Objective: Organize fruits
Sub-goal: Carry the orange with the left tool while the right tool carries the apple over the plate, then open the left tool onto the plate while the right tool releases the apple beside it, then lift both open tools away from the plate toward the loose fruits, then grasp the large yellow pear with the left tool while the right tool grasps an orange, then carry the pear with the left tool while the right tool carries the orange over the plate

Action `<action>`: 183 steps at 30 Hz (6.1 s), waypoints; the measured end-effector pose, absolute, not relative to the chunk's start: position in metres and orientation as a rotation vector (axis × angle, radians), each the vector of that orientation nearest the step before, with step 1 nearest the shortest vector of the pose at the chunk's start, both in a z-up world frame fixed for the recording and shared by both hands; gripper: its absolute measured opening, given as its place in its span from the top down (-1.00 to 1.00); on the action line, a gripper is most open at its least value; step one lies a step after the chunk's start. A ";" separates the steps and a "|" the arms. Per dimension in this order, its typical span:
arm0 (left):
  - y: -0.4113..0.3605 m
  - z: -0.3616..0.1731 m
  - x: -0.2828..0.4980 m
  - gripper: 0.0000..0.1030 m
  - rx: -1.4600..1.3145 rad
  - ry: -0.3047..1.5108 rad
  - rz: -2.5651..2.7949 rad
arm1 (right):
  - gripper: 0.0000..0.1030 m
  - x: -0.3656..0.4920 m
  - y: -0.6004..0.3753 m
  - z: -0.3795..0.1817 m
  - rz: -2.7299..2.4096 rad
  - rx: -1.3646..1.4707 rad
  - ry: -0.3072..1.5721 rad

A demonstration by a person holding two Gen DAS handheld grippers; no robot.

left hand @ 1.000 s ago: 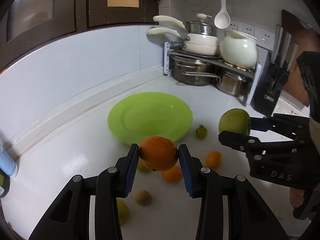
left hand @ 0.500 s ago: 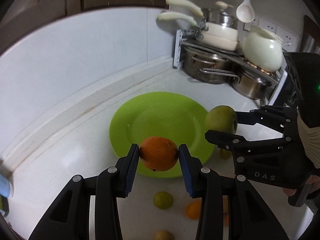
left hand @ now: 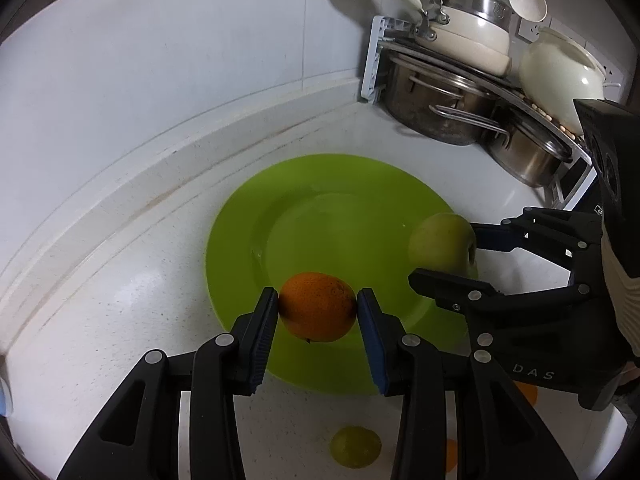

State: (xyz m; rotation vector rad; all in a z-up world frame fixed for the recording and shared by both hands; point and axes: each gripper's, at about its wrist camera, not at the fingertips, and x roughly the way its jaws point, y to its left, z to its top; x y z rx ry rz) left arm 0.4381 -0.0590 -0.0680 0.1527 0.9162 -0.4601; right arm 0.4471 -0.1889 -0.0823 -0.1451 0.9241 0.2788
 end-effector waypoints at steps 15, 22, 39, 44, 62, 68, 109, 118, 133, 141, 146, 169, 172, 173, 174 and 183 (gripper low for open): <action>-0.049 -0.058 0.425 -0.07 0.141 0.876 -0.423 | -0.13 0.437 -0.191 -0.069 0.260 -0.150 0.887; -0.030 -0.032 0.398 -0.28 0.102 0.808 -0.367 | -0.14 0.398 -0.187 -0.040 0.227 -0.156 0.808; 0.011 0.021 0.298 -0.78 0.024 0.627 -0.248 | -0.55 0.303 -0.175 0.009 0.132 -0.087 0.652; 0.023 0.028 0.274 -0.89 0.003 0.585 -0.207 | -0.56 0.281 -0.172 0.013 0.101 -0.056 0.630; 0.061 -0.002 0.215 -0.91 0.049 0.597 -0.151 | -0.56 0.219 -0.151 -0.015 0.000 -0.038 0.643; 0.067 -0.029 0.212 -0.91 0.042 0.662 -0.175 | -0.56 0.210 -0.143 -0.034 -0.006 -0.059 0.683; 0.037 -0.099 0.282 -0.01 0.085 0.816 -0.342 | 0.16 0.255 -0.154 -0.107 0.012 0.011 0.878; 0.035 -0.098 0.278 0.00 0.088 0.814 -0.332 | 0.17 0.252 -0.156 -0.105 0.028 0.018 0.879; 0.036 -0.061 0.251 0.00 0.063 0.730 -0.322 | 0.17 0.234 -0.153 -0.066 0.081 -0.014 0.786; 0.029 -0.029 0.250 0.00 0.065 0.647 -0.333 | 0.17 0.239 -0.158 -0.036 0.118 -0.023 0.716; 0.020 -0.012 0.258 0.00 0.075 0.599 -0.342 | 0.17 0.248 -0.161 -0.019 0.136 -0.037 0.672; -0.015 0.014 0.330 0.00 0.089 0.558 -0.354 | 0.17 0.325 -0.175 0.005 0.236 -0.074 0.631; -0.021 0.011 0.342 0.00 0.093 0.568 -0.355 | 0.17 0.337 -0.179 0.000 0.246 -0.072 0.644; -0.023 0.010 0.346 0.00 0.094 0.571 -0.355 | 0.17 0.340 -0.181 -0.002 0.249 -0.070 0.648; -0.025 0.008 0.350 0.00 0.096 0.575 -0.355 | 0.17 0.345 -0.183 -0.005 0.251 -0.069 0.655; -0.039 -0.015 0.389 0.00 0.128 0.657 -0.377 | 0.17 0.381 -0.191 -0.033 0.253 -0.053 0.731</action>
